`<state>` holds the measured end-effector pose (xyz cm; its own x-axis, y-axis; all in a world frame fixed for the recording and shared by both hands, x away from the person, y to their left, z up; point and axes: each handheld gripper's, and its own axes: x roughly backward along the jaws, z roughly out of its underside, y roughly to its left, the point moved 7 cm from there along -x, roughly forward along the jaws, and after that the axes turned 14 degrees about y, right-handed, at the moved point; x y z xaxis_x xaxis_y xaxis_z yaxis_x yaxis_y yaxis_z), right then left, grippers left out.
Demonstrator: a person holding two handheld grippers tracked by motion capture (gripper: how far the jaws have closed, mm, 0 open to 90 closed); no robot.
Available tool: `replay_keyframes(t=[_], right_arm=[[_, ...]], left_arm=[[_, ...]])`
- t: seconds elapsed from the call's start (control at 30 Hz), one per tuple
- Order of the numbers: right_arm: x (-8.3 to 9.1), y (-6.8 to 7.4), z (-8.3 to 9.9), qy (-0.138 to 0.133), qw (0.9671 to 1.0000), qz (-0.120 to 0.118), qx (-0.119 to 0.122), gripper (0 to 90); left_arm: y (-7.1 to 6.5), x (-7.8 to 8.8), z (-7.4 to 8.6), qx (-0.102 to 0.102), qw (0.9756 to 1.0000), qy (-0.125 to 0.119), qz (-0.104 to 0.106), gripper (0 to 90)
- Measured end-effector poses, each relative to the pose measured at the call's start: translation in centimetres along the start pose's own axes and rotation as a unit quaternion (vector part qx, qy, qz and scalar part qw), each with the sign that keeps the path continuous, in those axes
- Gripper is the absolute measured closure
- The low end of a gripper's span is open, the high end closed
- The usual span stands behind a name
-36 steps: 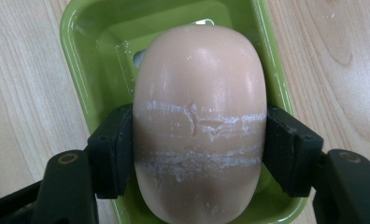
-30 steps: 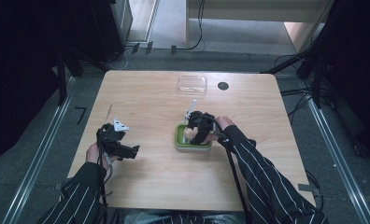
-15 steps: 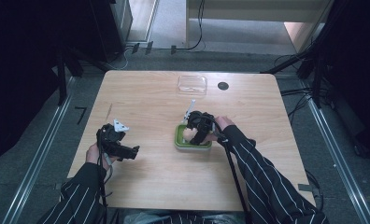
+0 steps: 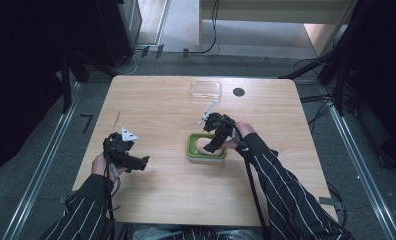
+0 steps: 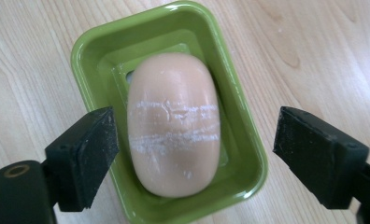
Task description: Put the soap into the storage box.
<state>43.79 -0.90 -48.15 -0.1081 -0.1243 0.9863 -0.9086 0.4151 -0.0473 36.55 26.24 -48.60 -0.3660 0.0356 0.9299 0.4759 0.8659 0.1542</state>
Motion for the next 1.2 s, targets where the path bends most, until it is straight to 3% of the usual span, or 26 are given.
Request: replay_keyframes(t=[0.6,1.2], right_arm=[[2.0,-1.1,3.8,-0.001,0.9968,0.01,-0.079,5.2],[2.8,0.6,8.7,-0.009,0.9923,0.016,-0.122,5.2]], left_arm=[[0.0,0.1,-0.1,0.001,1.0,-0.004,0.0,0.0],[-0.1,0.2,-0.2,0.001,0.9999,-0.01,0.005,0.0]])
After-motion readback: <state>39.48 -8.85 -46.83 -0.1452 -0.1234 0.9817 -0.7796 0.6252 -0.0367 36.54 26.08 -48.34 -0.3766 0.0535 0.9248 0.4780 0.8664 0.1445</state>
